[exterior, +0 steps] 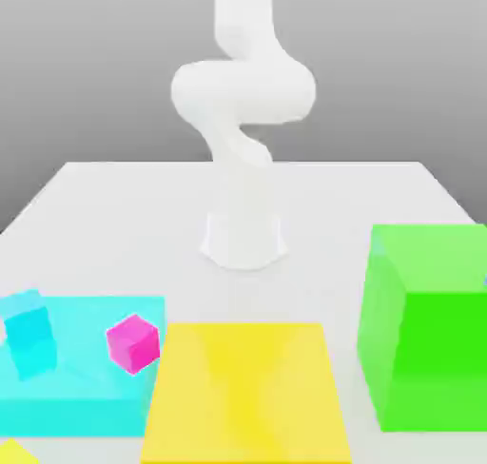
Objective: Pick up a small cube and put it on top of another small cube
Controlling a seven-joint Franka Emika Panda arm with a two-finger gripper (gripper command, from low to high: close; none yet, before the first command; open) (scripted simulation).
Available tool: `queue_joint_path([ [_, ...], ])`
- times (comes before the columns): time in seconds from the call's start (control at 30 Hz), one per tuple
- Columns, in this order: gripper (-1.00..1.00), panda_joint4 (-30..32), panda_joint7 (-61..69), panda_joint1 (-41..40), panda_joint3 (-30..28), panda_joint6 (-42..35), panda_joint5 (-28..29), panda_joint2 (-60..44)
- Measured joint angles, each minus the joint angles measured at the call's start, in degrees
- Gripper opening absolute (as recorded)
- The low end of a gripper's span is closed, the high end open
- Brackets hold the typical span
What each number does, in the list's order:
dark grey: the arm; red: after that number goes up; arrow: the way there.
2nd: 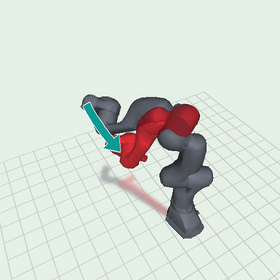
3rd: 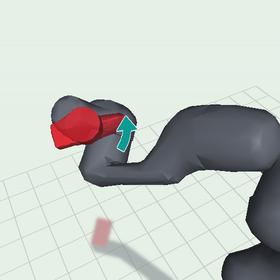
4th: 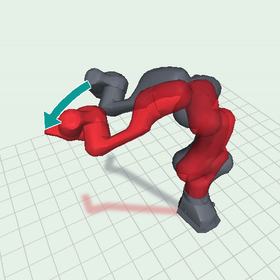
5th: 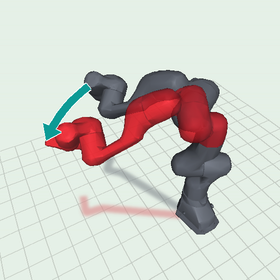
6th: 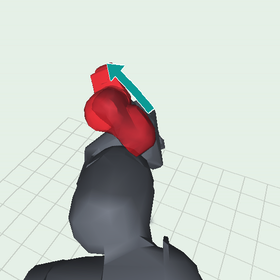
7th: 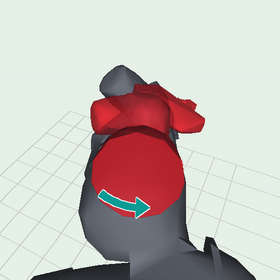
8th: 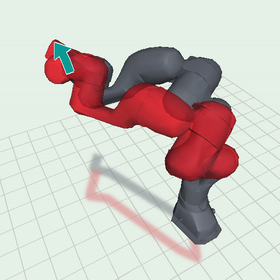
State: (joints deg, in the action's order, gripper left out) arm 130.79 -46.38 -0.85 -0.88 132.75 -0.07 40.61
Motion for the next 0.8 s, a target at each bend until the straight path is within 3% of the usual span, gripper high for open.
queue_joint_path([
  [0.8, 0.0, -9.6, -1.5, -9.3, -8.9, 9.1, -5.8, -50.3],
])
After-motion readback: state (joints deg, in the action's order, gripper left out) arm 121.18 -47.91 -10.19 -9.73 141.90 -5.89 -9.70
